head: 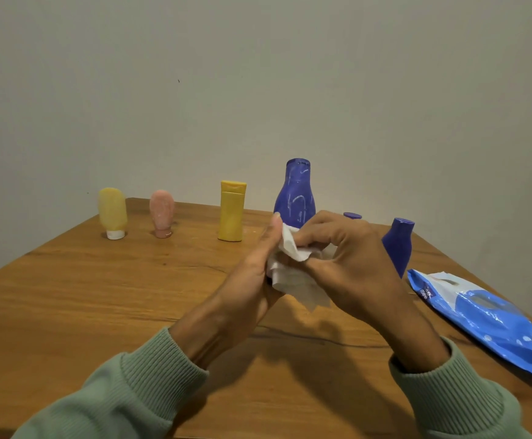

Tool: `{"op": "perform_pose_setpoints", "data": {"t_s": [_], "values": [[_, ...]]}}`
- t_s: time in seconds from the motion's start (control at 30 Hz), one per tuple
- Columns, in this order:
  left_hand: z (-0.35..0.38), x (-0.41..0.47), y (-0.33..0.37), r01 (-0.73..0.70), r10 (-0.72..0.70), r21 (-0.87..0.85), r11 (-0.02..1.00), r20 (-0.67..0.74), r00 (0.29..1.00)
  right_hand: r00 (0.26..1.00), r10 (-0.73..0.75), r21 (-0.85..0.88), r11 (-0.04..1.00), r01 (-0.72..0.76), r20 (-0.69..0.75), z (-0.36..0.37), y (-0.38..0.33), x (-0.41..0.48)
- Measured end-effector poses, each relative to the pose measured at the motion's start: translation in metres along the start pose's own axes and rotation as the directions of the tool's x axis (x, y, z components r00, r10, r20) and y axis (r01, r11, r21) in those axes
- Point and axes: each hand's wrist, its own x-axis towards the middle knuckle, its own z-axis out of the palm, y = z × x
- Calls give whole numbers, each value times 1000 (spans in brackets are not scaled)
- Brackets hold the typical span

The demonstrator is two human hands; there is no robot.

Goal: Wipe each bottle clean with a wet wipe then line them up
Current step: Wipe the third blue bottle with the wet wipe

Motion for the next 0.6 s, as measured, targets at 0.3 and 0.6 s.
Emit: {"op": "perform_pose_setpoints", "data": {"t_s": [0.3, 0.6], "values": [[3, -3, -5, 18, -12, 163, 986, -39, 999, 945, -55, -56, 998, 39, -321, 12, 3, -1], [-2, 0, 1, -6, 7, 11, 1000, -101, 995, 991, -67, -70, 996, 59, -113, 12, -7, -3]]}}
